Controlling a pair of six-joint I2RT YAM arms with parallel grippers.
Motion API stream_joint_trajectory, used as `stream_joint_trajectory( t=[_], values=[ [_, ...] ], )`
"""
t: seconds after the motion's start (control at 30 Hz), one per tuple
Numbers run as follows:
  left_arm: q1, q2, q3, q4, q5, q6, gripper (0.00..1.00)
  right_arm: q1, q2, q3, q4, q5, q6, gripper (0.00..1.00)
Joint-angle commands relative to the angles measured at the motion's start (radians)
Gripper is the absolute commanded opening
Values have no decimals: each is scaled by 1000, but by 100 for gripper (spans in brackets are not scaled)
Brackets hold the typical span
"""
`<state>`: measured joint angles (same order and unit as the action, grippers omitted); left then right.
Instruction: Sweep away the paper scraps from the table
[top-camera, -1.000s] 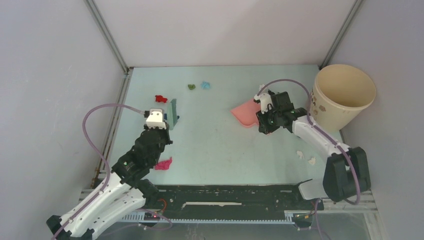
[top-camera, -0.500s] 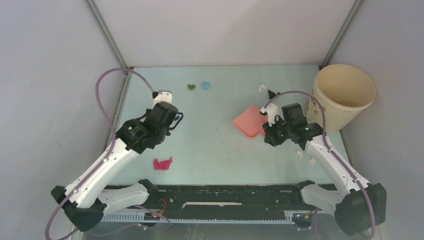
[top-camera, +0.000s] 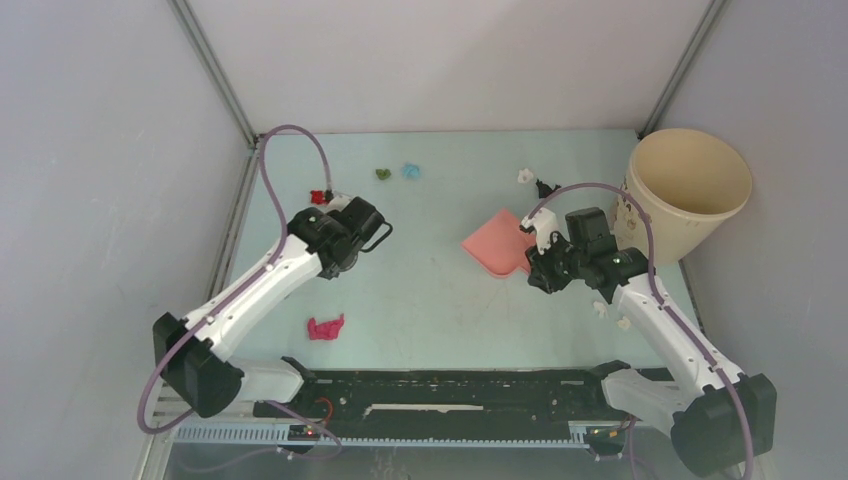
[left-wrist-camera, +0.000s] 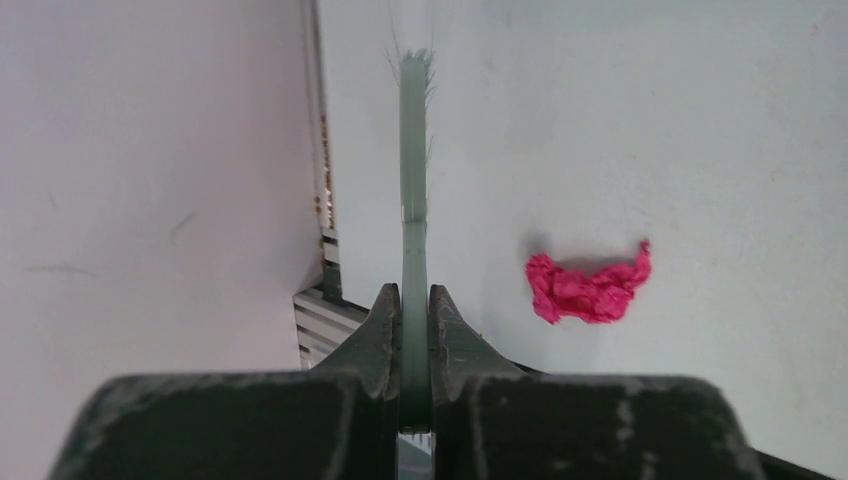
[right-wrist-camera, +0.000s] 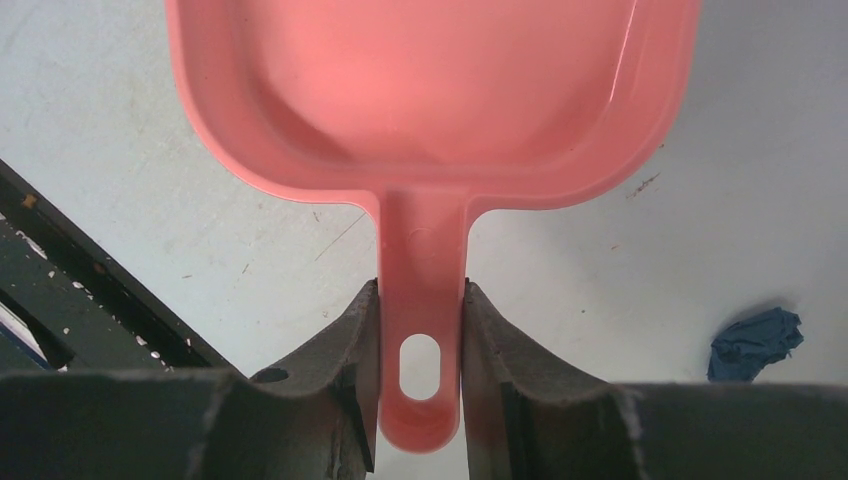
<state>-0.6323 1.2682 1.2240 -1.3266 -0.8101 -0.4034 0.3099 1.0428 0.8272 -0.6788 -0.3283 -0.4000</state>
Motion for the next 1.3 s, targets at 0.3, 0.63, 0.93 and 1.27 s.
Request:
stream_joint_trajectory(
  t=[0.3, 0.63, 0.93, 1.27],
  values=[
    [-23, -18, -128, 75, 376, -49, 0, 24, -17, 7, 73, 201, 45, 0],
    [-42, -113, -191, 445, 681, -185, 0, -38, -58, 7, 71, 207, 49, 0],
    [-42, -133, -208, 728, 815, -317, 0, -87, -162, 58, 1, 173, 18, 0],
    [-48, -350, -101, 469, 701, -289, 0, -88, -260, 92, -87, 202, -16, 0]
  ],
)
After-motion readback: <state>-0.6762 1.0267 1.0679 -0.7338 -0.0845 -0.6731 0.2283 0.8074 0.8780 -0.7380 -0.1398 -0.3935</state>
